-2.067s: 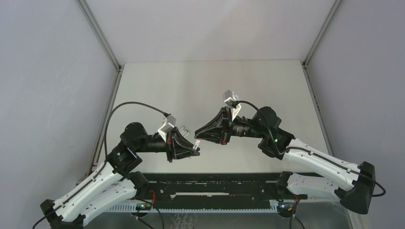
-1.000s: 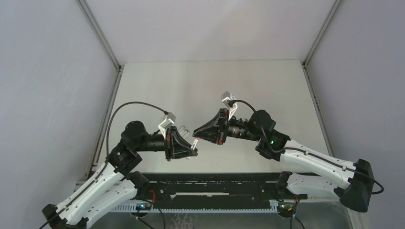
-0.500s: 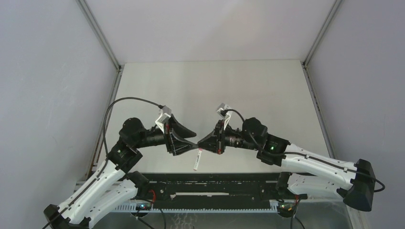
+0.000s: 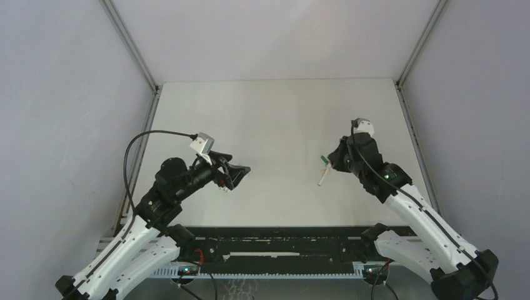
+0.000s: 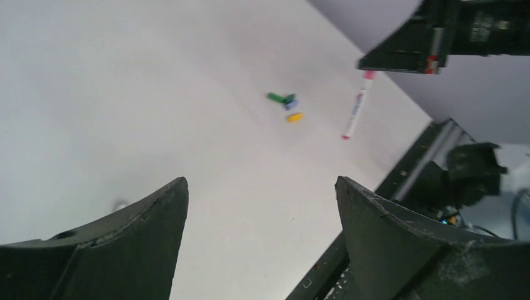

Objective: Insert the pens into the pen caps

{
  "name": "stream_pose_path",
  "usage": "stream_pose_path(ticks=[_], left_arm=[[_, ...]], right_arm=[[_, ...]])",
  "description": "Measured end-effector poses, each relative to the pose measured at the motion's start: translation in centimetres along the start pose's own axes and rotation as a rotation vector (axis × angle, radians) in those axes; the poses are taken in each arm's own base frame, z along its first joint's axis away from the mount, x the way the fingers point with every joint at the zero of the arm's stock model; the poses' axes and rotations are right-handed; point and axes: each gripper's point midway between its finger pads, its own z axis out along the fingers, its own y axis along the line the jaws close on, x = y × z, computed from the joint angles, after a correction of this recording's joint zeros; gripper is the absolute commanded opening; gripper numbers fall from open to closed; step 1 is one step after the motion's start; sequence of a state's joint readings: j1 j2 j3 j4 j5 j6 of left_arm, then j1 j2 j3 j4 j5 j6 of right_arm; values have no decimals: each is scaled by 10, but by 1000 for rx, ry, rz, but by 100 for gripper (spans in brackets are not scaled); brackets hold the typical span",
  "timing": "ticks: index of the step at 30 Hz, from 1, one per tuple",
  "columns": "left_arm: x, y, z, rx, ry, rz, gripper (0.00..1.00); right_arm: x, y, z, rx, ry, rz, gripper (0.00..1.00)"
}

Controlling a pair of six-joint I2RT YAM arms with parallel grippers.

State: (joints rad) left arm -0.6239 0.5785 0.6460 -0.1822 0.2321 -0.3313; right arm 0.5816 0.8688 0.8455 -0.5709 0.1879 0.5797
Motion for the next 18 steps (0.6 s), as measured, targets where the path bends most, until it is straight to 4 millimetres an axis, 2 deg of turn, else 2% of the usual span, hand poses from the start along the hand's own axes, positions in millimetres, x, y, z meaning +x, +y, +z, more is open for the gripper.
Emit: stream_pose_path(ticks=[3,6,9,16,18], left_arm=[[7,22,4,-112,21,-23,90],[12,43,4,-222,32,-33,89],[16,63,5,-319,39,-36,87],[35,94,12,-448,98,-60,83],[41,99,14,-465,114,-66,82]], right_arm=[[6,-56,9,202,64,40,0],[16,-98,17,333,152,72,0],[31,-131,29,424,261,111,0],[71,-182,50,528,492,200,0],[80,-191,56,539,532,226,4]])
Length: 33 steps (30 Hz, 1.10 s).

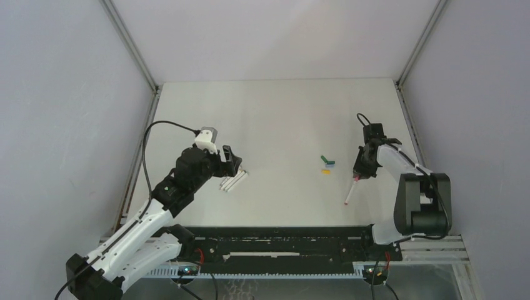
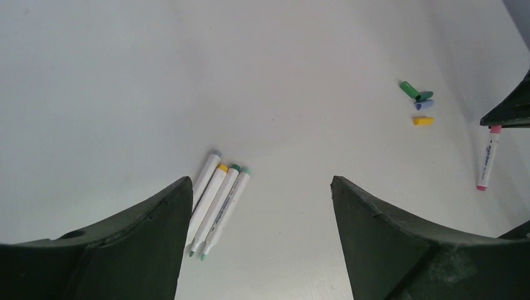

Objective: Insert the pens into the pen caps

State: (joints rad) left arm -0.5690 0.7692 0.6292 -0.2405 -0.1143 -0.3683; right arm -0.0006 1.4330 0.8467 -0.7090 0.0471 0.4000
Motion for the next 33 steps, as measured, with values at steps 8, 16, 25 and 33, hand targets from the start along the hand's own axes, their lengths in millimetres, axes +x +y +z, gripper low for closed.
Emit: stream_pose_path(ticks=[8,16,25,33], left_arm=[[26,10,20,-43,66,-21,73],[59,8,42,-25,180,-26,48],[119,-3,60,-16,376,78,38],[127,0,75,-46,421,124,35]], right_arm=[[-19,2,29,-3,26,38,29],[-33,4,33,-6,-29,46,39],[-52,28,-13,-184,-214,46,39],[-40,62,-43,-329,-278,-23,39]])
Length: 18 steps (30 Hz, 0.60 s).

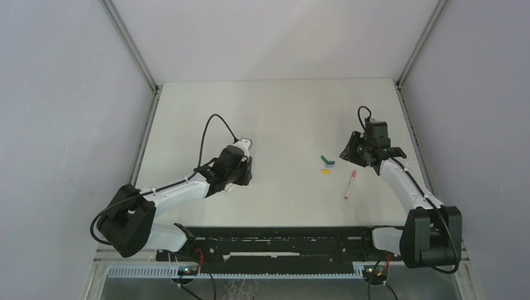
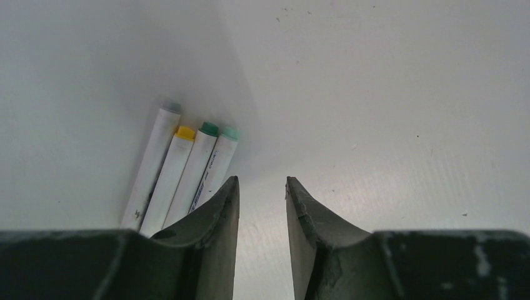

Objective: Insert the pens into the pen caps

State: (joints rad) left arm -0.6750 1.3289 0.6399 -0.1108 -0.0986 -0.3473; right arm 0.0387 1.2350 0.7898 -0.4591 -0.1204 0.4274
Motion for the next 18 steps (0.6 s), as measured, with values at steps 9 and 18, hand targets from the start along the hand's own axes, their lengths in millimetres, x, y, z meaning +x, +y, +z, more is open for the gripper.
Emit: stream_pose_path(ticks=[9,18], left_arm=[[2,10,6,-56,5,21,33],[2,18,8,-98,-1,31,33]], right_arm=[[2,14,-7,-45,-9,-21,38],[6,19,-8,-55,-3,-32,38]])
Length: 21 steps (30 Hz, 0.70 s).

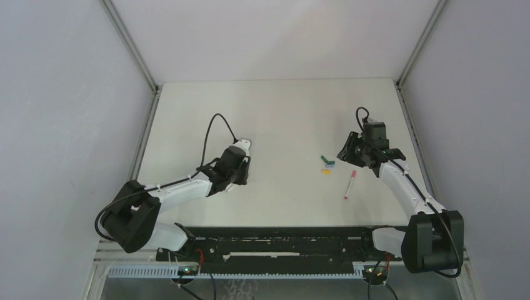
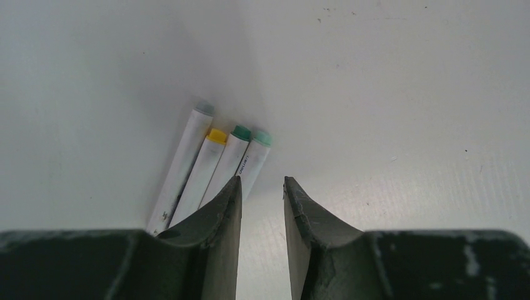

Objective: Insert the pens into the pen caps

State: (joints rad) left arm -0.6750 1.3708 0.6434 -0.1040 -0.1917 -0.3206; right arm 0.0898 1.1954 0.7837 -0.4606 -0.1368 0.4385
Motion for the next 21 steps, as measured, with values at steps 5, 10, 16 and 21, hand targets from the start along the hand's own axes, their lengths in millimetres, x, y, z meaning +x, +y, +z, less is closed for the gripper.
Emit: stream_pose_path(ticks=[5,10,16,21], left_arm=[[2,0,4,-3,7,2,33],[3,1,5,-10,6,2,34],[2,2,6,-18,2,2,34],[2,3,6,-18,2,1,32]], right_arm=[[3,2,0,-4,6,-1,38],[4,4,-1,-6,6,-6,38],[5,6,-1,-10,7,-9,38],[6,9,-1,-14,10,-14,38]])
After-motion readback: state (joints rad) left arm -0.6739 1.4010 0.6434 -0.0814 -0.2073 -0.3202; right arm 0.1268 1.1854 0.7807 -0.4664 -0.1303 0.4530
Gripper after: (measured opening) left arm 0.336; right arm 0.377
